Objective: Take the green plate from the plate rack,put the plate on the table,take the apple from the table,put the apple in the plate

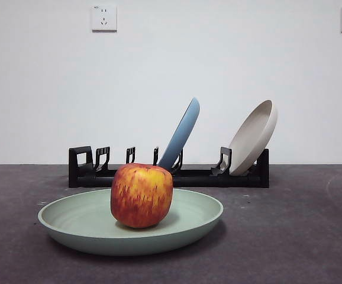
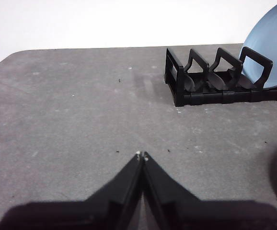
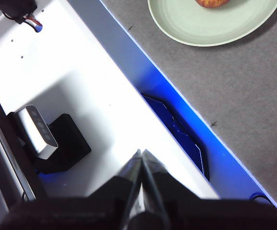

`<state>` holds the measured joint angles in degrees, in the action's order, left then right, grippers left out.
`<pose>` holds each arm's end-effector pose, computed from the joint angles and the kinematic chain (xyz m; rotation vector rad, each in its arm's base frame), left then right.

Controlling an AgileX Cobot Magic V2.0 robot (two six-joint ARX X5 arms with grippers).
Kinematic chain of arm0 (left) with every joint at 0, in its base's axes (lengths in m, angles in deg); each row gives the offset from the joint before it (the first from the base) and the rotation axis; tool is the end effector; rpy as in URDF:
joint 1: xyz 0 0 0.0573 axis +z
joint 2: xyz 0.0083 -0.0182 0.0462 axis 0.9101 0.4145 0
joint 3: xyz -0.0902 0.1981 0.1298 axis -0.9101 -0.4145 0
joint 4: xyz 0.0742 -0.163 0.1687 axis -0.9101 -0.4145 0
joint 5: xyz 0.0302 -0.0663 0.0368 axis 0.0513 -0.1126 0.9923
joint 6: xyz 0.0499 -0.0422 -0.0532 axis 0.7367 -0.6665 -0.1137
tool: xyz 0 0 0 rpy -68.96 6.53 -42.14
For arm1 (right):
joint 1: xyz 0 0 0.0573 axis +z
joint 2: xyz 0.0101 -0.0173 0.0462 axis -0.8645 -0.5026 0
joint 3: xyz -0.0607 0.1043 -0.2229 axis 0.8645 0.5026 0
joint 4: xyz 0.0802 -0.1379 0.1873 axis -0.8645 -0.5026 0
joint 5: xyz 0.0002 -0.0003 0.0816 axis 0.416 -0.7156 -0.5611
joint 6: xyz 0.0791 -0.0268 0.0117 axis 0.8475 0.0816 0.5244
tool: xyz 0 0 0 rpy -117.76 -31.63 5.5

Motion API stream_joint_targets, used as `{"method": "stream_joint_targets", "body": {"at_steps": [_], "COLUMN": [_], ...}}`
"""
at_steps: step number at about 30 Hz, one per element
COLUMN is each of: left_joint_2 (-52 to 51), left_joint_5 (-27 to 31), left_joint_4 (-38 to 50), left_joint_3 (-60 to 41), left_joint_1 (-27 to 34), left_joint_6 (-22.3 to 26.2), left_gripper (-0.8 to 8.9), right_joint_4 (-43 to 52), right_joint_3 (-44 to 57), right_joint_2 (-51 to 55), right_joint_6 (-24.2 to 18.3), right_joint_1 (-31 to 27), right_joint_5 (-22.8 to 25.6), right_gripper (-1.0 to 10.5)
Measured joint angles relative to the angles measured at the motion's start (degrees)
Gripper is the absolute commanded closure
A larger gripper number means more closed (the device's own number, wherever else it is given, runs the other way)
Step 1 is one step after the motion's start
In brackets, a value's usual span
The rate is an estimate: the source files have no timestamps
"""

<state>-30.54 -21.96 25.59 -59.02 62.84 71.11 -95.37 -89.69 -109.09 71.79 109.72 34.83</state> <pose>0.1409 -0.0051 0.1435 -0.0056 0.1746 -0.0237 0.0701 0.1133 0.2976 -0.2768 1.0586 1.0134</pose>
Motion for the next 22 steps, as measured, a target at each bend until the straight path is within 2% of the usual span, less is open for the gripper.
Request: {"method": "stream_joint_targets", "body": {"at_steps": [6, 15, 19, 22], "left_joint_2": [0.0, 0.0, 0.0, 0.0], "left_joint_5": [0.0, 0.0, 0.0, 0.0], "left_joint_4": [0.0, 0.0, 0.0, 0.0], "left_joint_3": [0.0, 0.0, 0.0, 0.0], "left_joint_1": [0.0, 0.0, 0.0, 0.0], "left_joint_6": [-0.02, -0.02, -0.02, -0.02], "left_gripper": [8.16, 8.16, 8.16, 8.16], "right_joint_4": [0.0, 0.0, 0.0, 0.0], "right_joint_3": [0.0, 0.0, 0.0, 0.0], "right_joint_2": [0.0, 1.99, 3.58, 5.03], "right_joint_6": [-0.02, -0.48, -0.63, -0.68], "right_joint_1": [0.0, -0.79, -4.94, -10.38], "right_joint_5": [0.04, 3.85, 3.82, 3.87], "right_gripper": [9.5, 9.5, 9.5, 9.5]}}
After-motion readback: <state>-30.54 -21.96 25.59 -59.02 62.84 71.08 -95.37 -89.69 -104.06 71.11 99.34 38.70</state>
